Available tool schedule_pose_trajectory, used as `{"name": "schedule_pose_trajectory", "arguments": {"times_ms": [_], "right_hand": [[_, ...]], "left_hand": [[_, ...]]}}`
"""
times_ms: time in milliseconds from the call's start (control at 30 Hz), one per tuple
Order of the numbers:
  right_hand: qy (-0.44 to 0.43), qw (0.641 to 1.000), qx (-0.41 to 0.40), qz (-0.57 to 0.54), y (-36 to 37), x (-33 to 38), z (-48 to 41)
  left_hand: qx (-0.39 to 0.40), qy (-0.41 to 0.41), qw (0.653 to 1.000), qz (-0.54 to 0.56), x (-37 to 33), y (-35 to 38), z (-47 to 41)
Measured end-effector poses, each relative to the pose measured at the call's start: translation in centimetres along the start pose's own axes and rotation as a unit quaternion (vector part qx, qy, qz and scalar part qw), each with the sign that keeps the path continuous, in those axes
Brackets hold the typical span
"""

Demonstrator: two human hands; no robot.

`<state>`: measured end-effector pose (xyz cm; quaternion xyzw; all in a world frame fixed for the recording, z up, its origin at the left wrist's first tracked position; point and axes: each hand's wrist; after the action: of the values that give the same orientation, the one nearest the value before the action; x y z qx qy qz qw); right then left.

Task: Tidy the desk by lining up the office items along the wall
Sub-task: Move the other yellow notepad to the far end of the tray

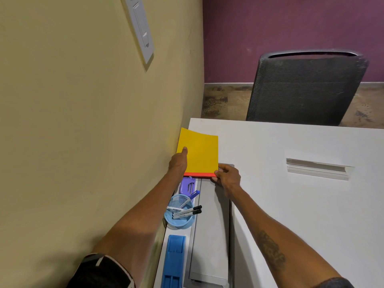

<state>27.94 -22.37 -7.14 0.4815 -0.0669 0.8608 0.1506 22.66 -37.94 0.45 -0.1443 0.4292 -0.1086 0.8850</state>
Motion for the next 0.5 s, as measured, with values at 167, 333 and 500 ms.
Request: {"name": "schedule_pose_trajectory", "arguments": {"times_ms": [167, 333, 500], "right_hand": [[-0.075, 0.979, 0.023, 0.19, 0.1, -0.3, 0.7], [-0.158, 0.934, 0.027, 0.319, 0.1, -0.5, 1.5], [-0.175, 0.921, 0.032, 0.347, -0.2, -0.6, 1.6]], "left_hand": [[-0.012, 0.021, 0.995, -0.097, 0.9, 0.1, -0.6], [0.01, 0.031, 0.995, -0.099, 1.7, 0.0, -0.9], [0.007, 0.023, 0.995, -0.093, 2.6, -0.2, -1.6]]}}
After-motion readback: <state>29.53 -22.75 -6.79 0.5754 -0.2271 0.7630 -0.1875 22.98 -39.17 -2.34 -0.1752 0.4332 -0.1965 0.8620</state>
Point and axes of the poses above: each hand's wrist, its own z-axis away from the middle knuckle, its own y-axis out of the palm, x = y × z, and after that the axes turned 4 degrees about x, right-handed
